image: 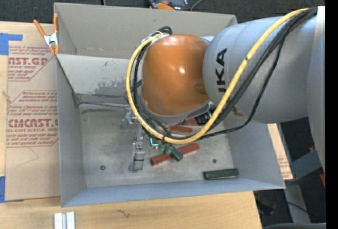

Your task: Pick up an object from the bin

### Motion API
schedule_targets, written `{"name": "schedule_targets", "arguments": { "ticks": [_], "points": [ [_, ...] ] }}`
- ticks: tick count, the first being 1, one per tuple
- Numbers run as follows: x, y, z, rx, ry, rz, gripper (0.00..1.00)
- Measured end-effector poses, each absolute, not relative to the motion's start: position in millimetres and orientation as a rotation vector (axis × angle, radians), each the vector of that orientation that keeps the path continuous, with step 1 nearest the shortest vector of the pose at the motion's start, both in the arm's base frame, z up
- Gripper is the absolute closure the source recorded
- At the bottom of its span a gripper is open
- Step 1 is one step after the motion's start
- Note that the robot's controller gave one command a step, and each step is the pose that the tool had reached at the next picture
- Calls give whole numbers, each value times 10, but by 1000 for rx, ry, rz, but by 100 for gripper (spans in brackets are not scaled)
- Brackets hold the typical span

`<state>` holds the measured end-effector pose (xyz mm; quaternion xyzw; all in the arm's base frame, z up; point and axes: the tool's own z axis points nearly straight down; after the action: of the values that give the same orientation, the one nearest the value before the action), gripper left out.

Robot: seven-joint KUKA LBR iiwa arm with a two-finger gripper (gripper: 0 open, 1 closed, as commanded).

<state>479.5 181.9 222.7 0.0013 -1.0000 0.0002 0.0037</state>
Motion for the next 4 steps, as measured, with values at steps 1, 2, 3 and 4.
{"name": "schedule_targets", "arguments": {
  "ticks": [1,2,3,4],
  "points": [
    [5796,512,695,676,-3072,-1,0],
    [5520,349,1005,413,-3116,-1,0],
    [5512,349,995,22,-3142,-2,0],
    [5402,269,709,-186,-3138,-4,0]
  ]
}}
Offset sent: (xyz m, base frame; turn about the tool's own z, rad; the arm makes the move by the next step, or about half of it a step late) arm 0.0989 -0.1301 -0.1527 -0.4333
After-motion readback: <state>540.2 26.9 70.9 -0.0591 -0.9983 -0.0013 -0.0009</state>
